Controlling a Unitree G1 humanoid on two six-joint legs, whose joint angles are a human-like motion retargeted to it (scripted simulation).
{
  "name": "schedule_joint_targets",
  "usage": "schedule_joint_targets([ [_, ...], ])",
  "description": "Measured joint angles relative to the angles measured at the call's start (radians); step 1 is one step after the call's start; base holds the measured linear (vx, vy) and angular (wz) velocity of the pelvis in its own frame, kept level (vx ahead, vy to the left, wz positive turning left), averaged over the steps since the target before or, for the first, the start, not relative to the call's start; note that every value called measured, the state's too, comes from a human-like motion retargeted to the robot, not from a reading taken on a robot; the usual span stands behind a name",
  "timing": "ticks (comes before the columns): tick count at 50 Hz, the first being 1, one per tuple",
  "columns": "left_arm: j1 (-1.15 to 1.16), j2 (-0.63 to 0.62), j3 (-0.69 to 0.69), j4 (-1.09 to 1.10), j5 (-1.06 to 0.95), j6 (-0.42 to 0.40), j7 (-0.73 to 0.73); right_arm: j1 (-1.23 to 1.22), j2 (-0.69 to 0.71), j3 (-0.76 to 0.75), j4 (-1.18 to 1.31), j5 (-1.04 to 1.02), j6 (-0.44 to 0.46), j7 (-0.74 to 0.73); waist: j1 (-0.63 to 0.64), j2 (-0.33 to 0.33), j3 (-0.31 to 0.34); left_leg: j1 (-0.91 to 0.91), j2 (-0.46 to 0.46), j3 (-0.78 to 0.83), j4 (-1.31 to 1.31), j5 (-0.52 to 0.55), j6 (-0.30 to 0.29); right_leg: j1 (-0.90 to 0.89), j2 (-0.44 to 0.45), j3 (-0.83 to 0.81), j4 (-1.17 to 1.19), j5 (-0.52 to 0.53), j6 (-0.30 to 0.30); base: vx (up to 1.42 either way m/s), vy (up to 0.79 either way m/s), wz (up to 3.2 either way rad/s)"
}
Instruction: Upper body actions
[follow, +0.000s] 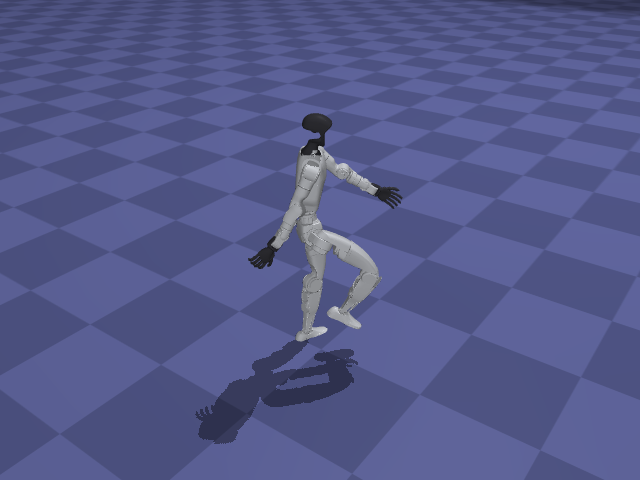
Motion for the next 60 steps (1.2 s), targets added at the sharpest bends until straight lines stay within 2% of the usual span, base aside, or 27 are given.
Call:
schedule_joint_targets([
  [2,0.069,-0.012,-0.025,0.018,0.039,0.011,-0.013,-0.044,0.033,0.014,-0.041,0.005,-0.010,0.066,0.035,-0.011,-0.021,0.021,-0.017,0.024,-0.020,0.001,0.000,0.143,0.018,0.031,-0.098,0.030,0.007,0.12,-0.07,-0.48],
  [5,0.190,-0.034,-0.063,0.060,0.058,0.019,-0.048,-0.104,0.069,0.050,-0.096,-0.005,-0.010,0.131,0.088,-0.027,-0.051,0.062,-0.040,0.062,-0.051,0.000,-0.007,0.377,0.089,0.073,-0.341,0.096,0.025,0.16,-0.08,-0.56],
  [8,0.314,-0.072,-0.070,0.127,0.063,0.030,-0.083,-0.148,0.083,0.110,-0.139,-0.037,-0.013,0.116,0.156,-0.042,-0.104,0.079,-0.071,0.110,-0.084,-0.002,-0.015,0.592,0.171,0.149,-0.674,0.163,0.072,0.18,-0.08,-0.69],
  [10,0.389,-0.097,-0.077,0.173,0.061,0.043,-0.109,-0.171,0.086,0.140,-0.164,-0.066,-0.023,0.086,0.188,-0.060,-0.137,0.079,-0.105,0.126,-0.102,-0.002,-0.017,0.721,0.180,0.158,-0.910,0.194,0.088,0.14,-0.08,-0.45],
  [12,0.456,-0.112,-0.067,0.219,0.064,0.056,-0.140,-0.194,0.088,0.164,-0.179,-0.099,-0.033,0.056,0.235,-0.102,-0.170,0.079,-0.162,0.165,-0.123,-0.005,-0.018,0.820,0.175,0.185,-1.127,0.124,0.190,0.13,-0.15,-0.84],
  [13,0.486,-0.113,-0.056,0.240,0.071,0.062,-0.154,-0.203,0.090,0.175,-0.183,-0.114,-0.040,0.045,0.265,-0.121,-0.186,0.080,-0.183,0.194,-0.135,-0.005,-0.021,0.845,0.170,0.198,-1.201,0.067,0.211,0.15,-0.18,-1.16],
  [15,0.550,-0.111,-0.029,0.275,0.090,0.073,-0.175,-0.211,0.097,0.190,-0.186,-0.141,-0.051,0.035,0.318,-0.148,-0.224,0.077,-0.205,0.243,-0.159,-0.003,-0.031,0.852,0.167,0.203,-1.293,-0.015,0.209,0.23,-0.16,-1.14],
  [18,0.631,-0.107,0.004,0.318,0.102,0.083,-0.197,-0.196,0.105,0.178,-0.187,-0.185,-0.061,0.056,0.377,-0.179,-0.276,0.059,-0.219,0.289,-0.186,0.010,-0.050,0.821,0.164,0.248,-1.367,0.013,0.206,0.29,-0.16,-0.74],
  [20,0.653,-0.114,0.023,0.335,0.096,0.102,-0.211,-0.193,0.105,0.149,-0.189,-0.202,-0.064,0.065,0.408,-0.175,-0.284,0.039,-0.205,0.313,-0.195,0.019,-0.061,0.804,0.173,0.243,-1.390,0.029,0.207,0.00,-0.15,-0.42],
  [25,0.716,-0.116,0.077,0.314,0.081,0.110,-0.254,-0.160,0.073,0.107,-0.148,-0.143,-0.056,0.013,0.319,-0.146,-0.237,0.027,-0.175,0.265,-0.193,0.045,-0.076,0.790,0.191,0.249,-1.360,0.006,0.188,0.04,-0.10,0.41],
  [28,0.767,-0.112,0.106,0.289,0.110,0.121,-0.267,-0.120,0.036,0.100,-0.080,-0.037,-0.052,0.005,0.294,-0.128,-0.236,0.024,-0.160,0.254,-0.196,0.055,-0.088,0.795,0.203,0.226,-1.362,-0.002,0.175,0.13,-0.09,0.23],
  [32,0.851,-0.110,0.149,0.258,0.175,0.136,-0.220,-0.112,-0.007,0.123,0.025,0.163,-0.058,0.017,0.293,-0.113,-0.236,0.021,-0.139,0.242,-0.175,0.051,-0.107,0.800,0.216,0.229,-1.366,-0.005,0.157,0.14,-0.12,0.12],
  [36,0.963,-0.113,0.181,0.276,0.148,0.146,-0.173,-0.178,-0.011,0.180,0.054,0.266,-0.063,-0.019,0.299,-0.094,-0.237,0.002,-0.093,0.261,-0.075,0.028,-0.135,0.801,0.223,0.243,-1.358,-0.007,0.140,0.11,-0.11,-0.26],
  [38,1.026,-0.119,0.191,0.296,0.152,0.171,-0.206,-0.238,-0.006,0.245,0.047,0.308,-0.078,-0.032,0.313,-0.091,-0.227,-0.023,-0.061,0.293,0.035,0.083,-0.139,0.800,0.218,0.280,-1.342,-0.008,0.133,0.13,-0.11,-0.78],
  [40,1.078,-0.120,0.182,0.325,0.183,0.198,-0.269,-0.317,0.009,0.317,0.031,0.347,-0.092,-0.017,0.328,-0.110,-0.205,-0.120,0.020,0.306,0.293,0.199,-0.140,0.805,0.186,0.309,-1.328,-0.009,0.131,0.04,-0.09,-0.62],
  [42,1.116,-0.108,0.137,0.335,0.240,0.225,-0.305,-0.408,0.027,0.342,0.003,0.381,-0.108,0.029,0.373,-0.110,-0.158,-0.256,0.154,0.289,0.621,0.315,-0.085,0.826,0.187,0.309,-1.326,-0.005,0.120,-0.05,-0.26,-0.22],
  [43,1.130,-0.097,0.116,0.335,0.274,0.241,-0.313,-0.462,0.036,0.338,-0.010,0.403,-0.115,0.055,0.408,-0.100,-0.126,-0.336,0.215,0.264,0.777,0.343,-0.036,0.842,0.207,0.306,-1.326,-0.002,0.109,-0.10,-0.31,-0.22],
  [46,1.176,-0.071,0.087,0.335,0.367,0.266,-0.346,-0.658,0.064,0.272,-0.051,0.482,-0.108,0.096,0.547,-0.079,-0.066,-0.609,0.378,0.169,1.178,0.257,-0.055,0.859,0.265,0.323,-1.327,0.016,0.066,-0.15,-0.32,-0.61],
  [48,1.212,-0.054,0.073,0.335,0.387,0.273,-0.372,-0.800,0.083,0.181,-0.100,0.510,-0.090,0.100,0.672,-0.066,-0.025,-0.783,0.512,0.135,1.389,0.191,-0.019,0.874,0.295,0.363,-1.318,0.021,0.038,-0.13,-0.38,-1.36],
  [50,1.251,-0.044,0.067,0.335,0.389,0.289,-0.407,-0.940,0.095,0.122,-0.177,0.535,-0.083,0.119,0.787,-0.067,0.039,-0.916,0.578,0.132,1.510,0.135,0.018,0.902,0.290,0.420,-1.303,0.023,0.018,-0.10,-0.27,-1.66],
  [55,1.362,-0.033,0.113,0.335,0.396,0.342,-0.473,-1.198,0.086,0.199,-0.414,0.564,-0.135,0.285,0.922,-0.151,0.146,-1.118,0.531,0.267,1.515,0.029,0.099,0.888,0.171,0.522,-1.227,0.006,0.017,-0.02,0.01,-1.05],
  [57,1.395,-0.030,0.134,0.335,0.392,0.353,-0.481,-1.262,0.079,0.252,-0.460,0.527,-0.176,0.262,0.944,-0.187,0.156,-1.136,0.540,0.313,1.507,0.002,0.107,0.878,0.136,0.544,-1.202,-0.007,0.021,0.14,0.05,-0.40],
  [60,1.393,-0.031,0.147,0.335,0.373,0.353,-0.469,-1.329,0.063,0.299,-0.488,0.546,-0.209,0.108,0.953,-0.207,0.160,-1.122,0.551,0.330,1.513,-0.008,0.100,0.871,0.124,0.538,-1.189,-0.016,0.020,0.05,-0.06,0.11],
])
